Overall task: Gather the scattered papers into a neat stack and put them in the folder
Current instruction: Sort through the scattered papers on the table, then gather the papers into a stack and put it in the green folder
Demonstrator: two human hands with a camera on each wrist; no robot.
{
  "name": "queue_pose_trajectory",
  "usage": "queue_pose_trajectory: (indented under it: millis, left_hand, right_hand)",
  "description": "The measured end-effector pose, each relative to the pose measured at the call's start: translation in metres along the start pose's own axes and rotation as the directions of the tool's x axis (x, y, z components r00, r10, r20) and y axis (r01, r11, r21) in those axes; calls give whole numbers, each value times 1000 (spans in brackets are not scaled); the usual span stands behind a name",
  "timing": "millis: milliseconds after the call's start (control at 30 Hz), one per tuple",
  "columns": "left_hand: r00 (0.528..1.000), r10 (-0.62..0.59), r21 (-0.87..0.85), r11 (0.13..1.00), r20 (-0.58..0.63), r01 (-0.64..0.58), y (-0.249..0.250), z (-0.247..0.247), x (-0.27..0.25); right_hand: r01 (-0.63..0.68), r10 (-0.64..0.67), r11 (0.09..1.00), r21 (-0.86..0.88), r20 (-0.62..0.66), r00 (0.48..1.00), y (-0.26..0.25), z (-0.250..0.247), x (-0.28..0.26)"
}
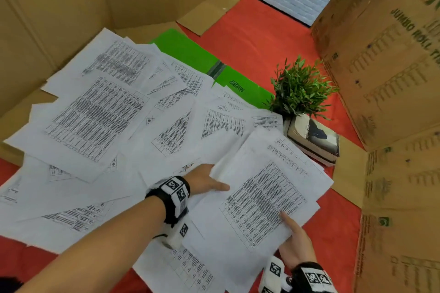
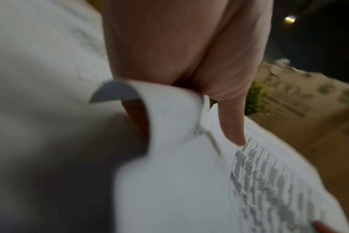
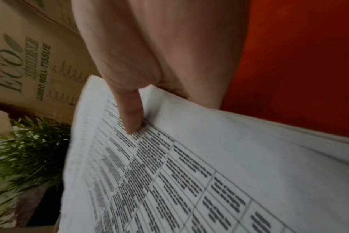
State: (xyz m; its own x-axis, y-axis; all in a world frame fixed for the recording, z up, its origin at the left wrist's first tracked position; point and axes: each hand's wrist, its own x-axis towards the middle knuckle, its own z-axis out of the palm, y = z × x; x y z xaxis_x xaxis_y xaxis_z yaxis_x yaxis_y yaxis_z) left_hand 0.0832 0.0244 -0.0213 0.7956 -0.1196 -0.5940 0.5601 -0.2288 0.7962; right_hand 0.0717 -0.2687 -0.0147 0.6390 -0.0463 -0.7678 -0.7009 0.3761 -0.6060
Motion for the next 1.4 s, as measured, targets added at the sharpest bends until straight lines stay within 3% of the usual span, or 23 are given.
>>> queue_pose_trajectory:
  millis: [100,167,267,367,467,600,667,767,900,1000,1033,1067,1167,1233,1300,1333,1400]
  left_hand:
    - [988,-77,-140,985,134,96,0,17,-8]
    - [985,-46,-215,973,166,81,1,26,-12]
    - [990,-10,-316,947,143,55,5,27,-19]
    - [997,42,-240,970,58,-26,9,11,-21]
    - [991,101,-222,968,-83,-117,29,-10,-33]
    - [920,354,-363,845,-169,-392,72,-27,-67]
    - [865,448,-369,782,-227,-502,92,-29,-84]
    - [800,516,-347,722,-306,-599,104,-28,-95]
    - [760,478,-324,704,-441,-632,82,-26,-90]
    - [764,437,-300,735,-475,-608,64,-23,-80]
    - [761,439,-295,736,-477,-610,62,-23,-79]
    - [757,443,-289,735,-480,-614,63,-22,-79]
    - [745,462,-273,729,-481,-628,69,-21,-77]
    - [746,456,-282,726,-485,-627,71,-22,-73]
    - [758,433,-297,735,-488,-610,71,-23,-69]
    - [768,423,-299,744,-481,-598,70,-24,-67]
    - [797,404,-315,763,-449,-565,70,-23,-63]
  right_hand:
    - [20,-20,998,-56,0,1000,-4,5,0]
    - [16,-16,996,-89,2,1000,-6,7,0]
    - [12,-10,993,-121,18,1000,-14,13,-8]
    - [199,-188,969,-147,88,978,-35,30,-25]
    - [422,-376,889,-175,245,894,-64,64,-64]
    - [646,-573,758,-90,381,726,-94,96,-108]
    - [729,-654,683,-55,398,643,-99,107,-120]
    - [806,-738,586,-81,357,572,-91,119,-123]
    - [801,-743,545,-248,299,599,-59,117,-100]
    - [781,-749,519,-349,255,612,-47,109,-85]
    - [791,-780,478,-382,229,582,-50,110,-86]
    - [817,-824,400,-415,226,519,-55,110,-88]
    - [879,-915,44,-475,334,226,-73,116,-97]
    - [831,-874,-171,-529,471,119,-81,118,-100]
    - [742,-775,-348,-573,621,116,-84,117,-101]
    - [733,-748,-368,-571,651,131,-83,115,-99]
    - [777,-763,-296,-556,627,158,-82,111,-97]
